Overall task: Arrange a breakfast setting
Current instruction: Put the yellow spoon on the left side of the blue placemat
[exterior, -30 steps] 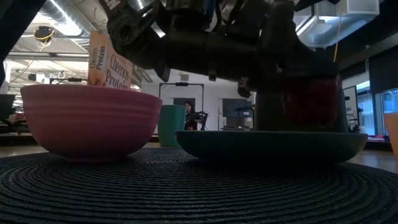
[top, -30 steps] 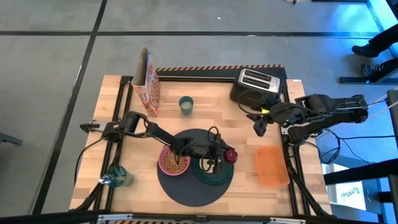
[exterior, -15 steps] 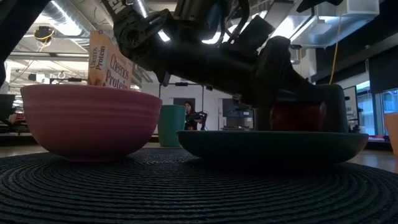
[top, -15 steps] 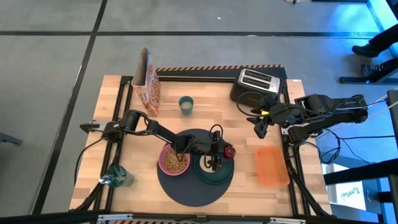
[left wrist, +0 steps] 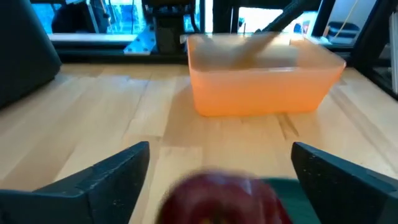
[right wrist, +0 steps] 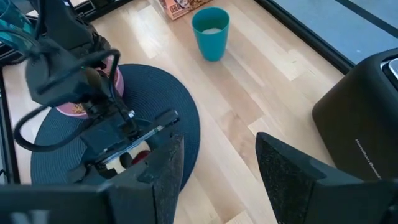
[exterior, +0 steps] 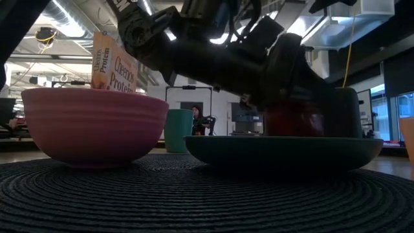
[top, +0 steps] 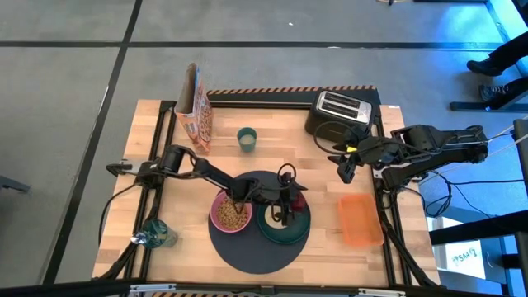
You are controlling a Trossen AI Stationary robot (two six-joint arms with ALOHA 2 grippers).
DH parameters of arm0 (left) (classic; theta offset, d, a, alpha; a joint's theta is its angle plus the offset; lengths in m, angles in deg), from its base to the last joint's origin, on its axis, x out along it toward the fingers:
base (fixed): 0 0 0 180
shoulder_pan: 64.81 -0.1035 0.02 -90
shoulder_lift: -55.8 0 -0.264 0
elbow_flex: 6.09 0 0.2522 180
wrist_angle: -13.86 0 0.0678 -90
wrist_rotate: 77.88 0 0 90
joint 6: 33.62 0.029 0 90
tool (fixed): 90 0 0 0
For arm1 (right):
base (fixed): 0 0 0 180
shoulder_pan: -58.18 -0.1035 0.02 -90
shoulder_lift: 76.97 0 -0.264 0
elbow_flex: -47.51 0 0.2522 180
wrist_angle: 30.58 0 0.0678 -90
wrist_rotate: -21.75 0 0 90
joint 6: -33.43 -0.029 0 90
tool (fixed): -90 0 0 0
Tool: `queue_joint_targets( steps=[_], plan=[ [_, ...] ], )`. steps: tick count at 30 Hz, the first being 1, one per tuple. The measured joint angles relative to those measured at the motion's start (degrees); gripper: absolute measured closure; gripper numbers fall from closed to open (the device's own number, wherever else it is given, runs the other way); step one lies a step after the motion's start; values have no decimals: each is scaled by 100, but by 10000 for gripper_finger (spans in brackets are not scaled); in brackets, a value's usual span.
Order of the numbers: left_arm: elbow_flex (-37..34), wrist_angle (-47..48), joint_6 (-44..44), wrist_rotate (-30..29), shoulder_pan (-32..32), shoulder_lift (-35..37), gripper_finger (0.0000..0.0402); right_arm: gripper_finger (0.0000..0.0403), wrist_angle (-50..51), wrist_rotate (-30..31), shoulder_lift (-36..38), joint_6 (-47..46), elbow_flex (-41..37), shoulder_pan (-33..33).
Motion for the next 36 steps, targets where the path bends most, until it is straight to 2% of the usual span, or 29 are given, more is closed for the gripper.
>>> queue_joint_targets(
  steps=[4, 8, 11, 16, 20, 22, 25, 29, 31, 36],
  plan=[
    [-2, 287, -2, 6, -2, 255, 5, 214, 64, 8, 0, -133, 2, 2],
    [-2, 1068, -38, -81, 0, 840, 8, 214, 119, 149, 0, -207, 2, 0],
    [-2, 1814, -52, -355, -2, 1404, 9, 214, 114, 282, 0, -331, 2, 2],
    [6, 2924, -52, -1167, -31, 2465, 12, 214, 112, 310, 0, -361, 2, 0],
    [6, 3939, -270, -1371, -202, 3038, 26, 214, 34, 140, -29, -405, -55, 1],
    [0, 4389, -533, -1447, -315, 3264, 35, 214, -99, -4, -44, -565, -328, 0],
    [0, 4874, -996, -1404, -477, 3652, 44, 214, -852, -251, -125, -704, -1019, 2],
    [2, 5291, -1473, -1198, -611, 4068, 48, 214, -2757, -823, -250, -595, -1964, 2],
    [2, 5520, -1487, -1174, -641, 4279, 49, 214, -3402, -1019, -359, -596, -2268, 2],
    [6, 6588, -1560, -1144, -1012, 4494, 49, 214, -3678, -972, -604, -924, -2433, 2]
  ],
)
